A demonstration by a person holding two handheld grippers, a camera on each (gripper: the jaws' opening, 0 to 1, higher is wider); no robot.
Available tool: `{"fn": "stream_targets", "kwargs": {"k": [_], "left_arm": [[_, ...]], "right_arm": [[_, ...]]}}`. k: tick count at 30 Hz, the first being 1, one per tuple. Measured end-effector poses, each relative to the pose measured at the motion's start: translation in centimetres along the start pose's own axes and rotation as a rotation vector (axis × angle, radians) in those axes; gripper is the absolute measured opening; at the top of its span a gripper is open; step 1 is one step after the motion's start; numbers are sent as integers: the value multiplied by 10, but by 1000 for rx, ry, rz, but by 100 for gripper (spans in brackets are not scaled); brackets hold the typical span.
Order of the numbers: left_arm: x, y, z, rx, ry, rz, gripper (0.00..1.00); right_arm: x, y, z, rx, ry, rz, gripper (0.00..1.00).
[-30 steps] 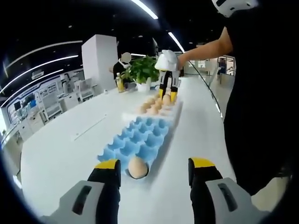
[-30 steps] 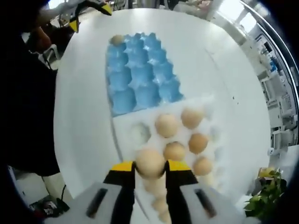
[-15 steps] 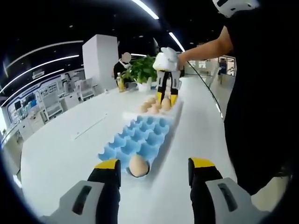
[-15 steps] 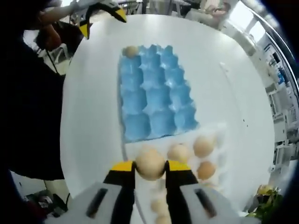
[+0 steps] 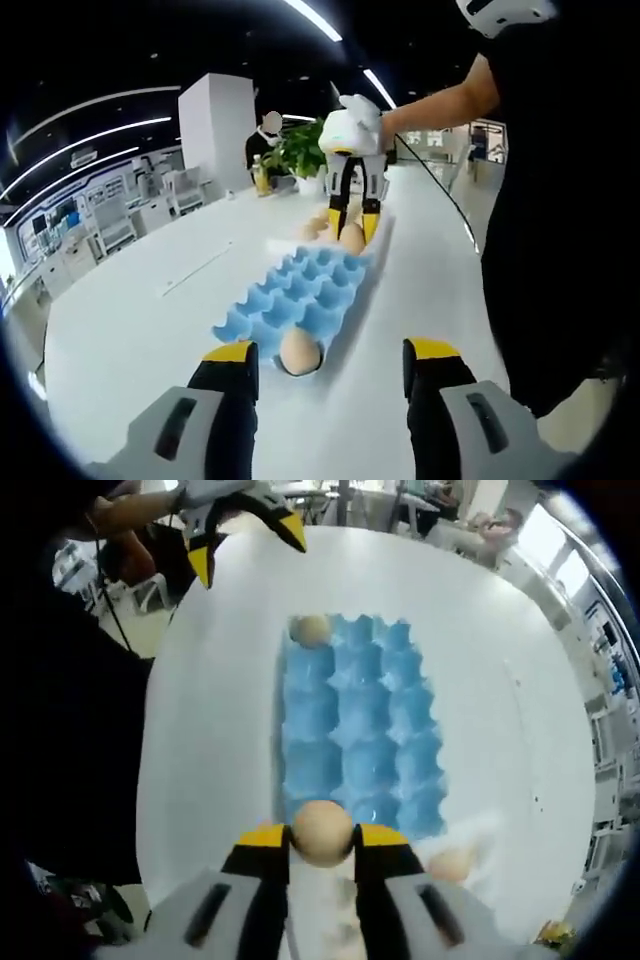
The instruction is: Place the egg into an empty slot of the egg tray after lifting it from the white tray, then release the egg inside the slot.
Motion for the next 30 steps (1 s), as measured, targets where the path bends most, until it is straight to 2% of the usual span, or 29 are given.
{"fn": "stream_targets", "kwargs": {"k": [5, 30], "left_arm": [[1, 2, 1, 0, -8, 3, 59], [2, 2, 3, 7, -11, 8, 59]], "right_arm": [[6, -20, -6, -32, -21, 28, 24], [17, -93, -31, -141, -82, 110, 24]]}}
Point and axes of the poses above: the point that each gripper's makers call its tool centre point, and the gripper's own axes: z roughly backward along the fingers, x roughly to its left, y roughly out of its underside, the point moved 6 cm from there along z, roughly backward along the fingers, and after that the axes turned 8 degrees about -z, right-handed, at the moved point
